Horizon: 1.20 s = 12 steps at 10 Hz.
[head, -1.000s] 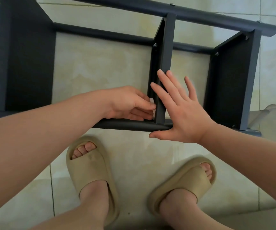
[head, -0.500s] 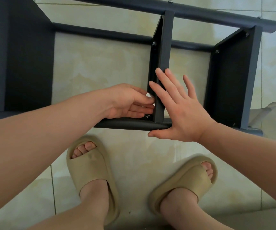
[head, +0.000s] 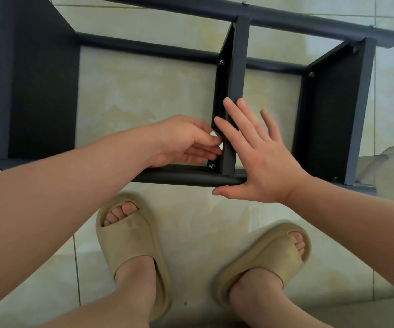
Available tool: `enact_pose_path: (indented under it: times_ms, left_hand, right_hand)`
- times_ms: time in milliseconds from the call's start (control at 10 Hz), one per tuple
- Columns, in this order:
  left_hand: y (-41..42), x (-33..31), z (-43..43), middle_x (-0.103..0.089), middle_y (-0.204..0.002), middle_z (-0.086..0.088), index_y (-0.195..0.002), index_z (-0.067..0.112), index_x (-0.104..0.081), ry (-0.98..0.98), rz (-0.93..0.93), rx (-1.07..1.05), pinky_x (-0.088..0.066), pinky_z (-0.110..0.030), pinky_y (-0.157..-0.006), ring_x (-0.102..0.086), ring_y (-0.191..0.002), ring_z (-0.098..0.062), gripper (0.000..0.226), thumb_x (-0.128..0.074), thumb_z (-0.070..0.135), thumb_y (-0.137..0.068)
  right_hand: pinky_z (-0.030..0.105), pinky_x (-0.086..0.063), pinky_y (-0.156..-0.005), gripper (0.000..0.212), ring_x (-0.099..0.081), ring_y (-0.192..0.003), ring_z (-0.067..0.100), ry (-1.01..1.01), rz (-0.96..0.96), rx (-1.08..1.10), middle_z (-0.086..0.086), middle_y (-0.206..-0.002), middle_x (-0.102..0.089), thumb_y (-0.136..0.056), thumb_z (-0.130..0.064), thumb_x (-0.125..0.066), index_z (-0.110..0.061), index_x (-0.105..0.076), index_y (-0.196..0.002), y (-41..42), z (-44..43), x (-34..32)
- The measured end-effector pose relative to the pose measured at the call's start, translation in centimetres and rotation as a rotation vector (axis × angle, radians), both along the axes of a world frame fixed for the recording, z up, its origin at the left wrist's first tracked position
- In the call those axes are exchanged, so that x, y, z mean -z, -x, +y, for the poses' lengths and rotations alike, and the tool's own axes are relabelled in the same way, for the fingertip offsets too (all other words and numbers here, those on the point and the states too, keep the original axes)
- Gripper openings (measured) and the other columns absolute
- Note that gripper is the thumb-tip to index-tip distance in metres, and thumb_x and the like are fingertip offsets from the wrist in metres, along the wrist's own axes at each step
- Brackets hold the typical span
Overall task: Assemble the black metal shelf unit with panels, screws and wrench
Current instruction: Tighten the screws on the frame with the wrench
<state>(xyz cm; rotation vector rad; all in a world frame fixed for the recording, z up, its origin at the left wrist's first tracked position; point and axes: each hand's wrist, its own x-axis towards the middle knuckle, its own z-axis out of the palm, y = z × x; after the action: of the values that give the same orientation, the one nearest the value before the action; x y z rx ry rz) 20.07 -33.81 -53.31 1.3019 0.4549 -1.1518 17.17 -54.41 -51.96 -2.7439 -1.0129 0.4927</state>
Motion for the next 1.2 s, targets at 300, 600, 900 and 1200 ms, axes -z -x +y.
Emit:
enact_pose_path:
  times_ms: [300,600,900,1200]
  left_hand:
    - [0.07,-0.23,-0.22,-0.077,-0.090,-0.006,-0.091,0.017,-0.062,-0.004,-0.001,0.020,-0.050,-0.027,-0.075,-0.074,-0.090,-0.017,0.005,-0.067,0.015,-0.092]
    - [0.10,-0.02,0.00,-0.075,-0.086,-0.006,-0.085,0.016,-0.056,0.067,0.166,-0.021,-0.051,-0.026,-0.078,-0.071,-0.085,-0.017,0.011,-0.060,0.012,-0.094]
    - [0.06,-0.25,0.12,-0.073,-0.084,-0.006,-0.082,0.014,-0.058,0.050,0.066,0.054,-0.049,-0.027,-0.074,-0.068,-0.085,-0.017,0.015,-0.058,0.010,-0.097]
    - [0.12,-0.22,0.46,-0.072,-0.079,-0.003,-0.081,0.015,-0.059,0.035,-0.007,0.139,-0.047,-0.027,-0.072,-0.068,-0.079,-0.013,0.016,-0.058,0.010,-0.097]
  right_hand:
    - [0.065,-0.011,-0.120,0.116,0.003,-0.157,0.028,-0.018,-0.006,0.003,0.012,-0.169,-0.004,-0.077,-0.086,-0.051,-0.009,-0.025,-0.159,0.02,-0.02,0.03]
    - [0.064,-0.011,-0.121,0.116,0.004,-0.157,0.028,-0.017,-0.007,0.003,0.012,-0.170,-0.003,-0.077,-0.086,-0.051,-0.009,-0.024,-0.159,0.02,-0.03,0.02]
    - [0.064,-0.013,-0.120,0.116,0.003,-0.157,0.028,-0.019,-0.011,0.003,0.012,-0.169,-0.004,-0.077,-0.086,-0.051,-0.009,-0.026,-0.159,-0.02,-0.05,0.02]
    - [0.063,-0.011,-0.121,0.116,0.005,-0.157,0.027,-0.011,-0.009,0.001,0.012,-0.170,-0.003,-0.077,-0.087,-0.050,-0.010,-0.024,-0.160,-0.01,-0.04,0.02]
